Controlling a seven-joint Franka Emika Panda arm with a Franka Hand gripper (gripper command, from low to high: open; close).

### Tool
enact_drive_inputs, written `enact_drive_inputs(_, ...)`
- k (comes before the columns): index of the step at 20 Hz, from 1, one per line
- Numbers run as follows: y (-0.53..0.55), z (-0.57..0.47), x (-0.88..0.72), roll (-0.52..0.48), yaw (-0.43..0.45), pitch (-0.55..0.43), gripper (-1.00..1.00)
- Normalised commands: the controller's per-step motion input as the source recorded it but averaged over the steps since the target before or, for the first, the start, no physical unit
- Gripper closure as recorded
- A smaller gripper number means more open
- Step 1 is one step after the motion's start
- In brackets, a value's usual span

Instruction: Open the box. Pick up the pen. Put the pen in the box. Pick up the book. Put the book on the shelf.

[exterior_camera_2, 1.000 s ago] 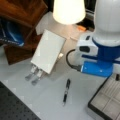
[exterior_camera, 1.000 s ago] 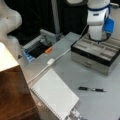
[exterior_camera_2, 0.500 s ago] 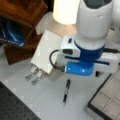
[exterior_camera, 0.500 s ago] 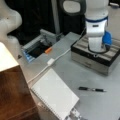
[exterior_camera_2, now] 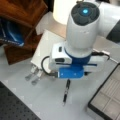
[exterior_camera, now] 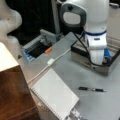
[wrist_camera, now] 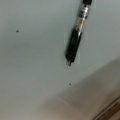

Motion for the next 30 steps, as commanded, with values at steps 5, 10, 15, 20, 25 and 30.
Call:
enact_drive_inputs(5,-0.17,-0.16,0.25,-0.002,0.269,0.087,-1.0)
enact_drive_inputs(10,-0.15,-0.24,0.31,0.059,0.156,0.096,-1.0)
enact_drive_inputs(15,-0.05,-0.16,0.28,0.03,0.06,0.152,-1.0)
enact_drive_inputs(20,-0.02,-0.16,0.24,0.064,0.05,0.151,-1.0)
enact_drive_inputs(25,-0.06,-0.14,0.21,0.091,0.049,0.12,-1.0)
enact_drive_inputs(30,-0.12,-0.15,0.24,0.08,0.059,0.002,-1.0)
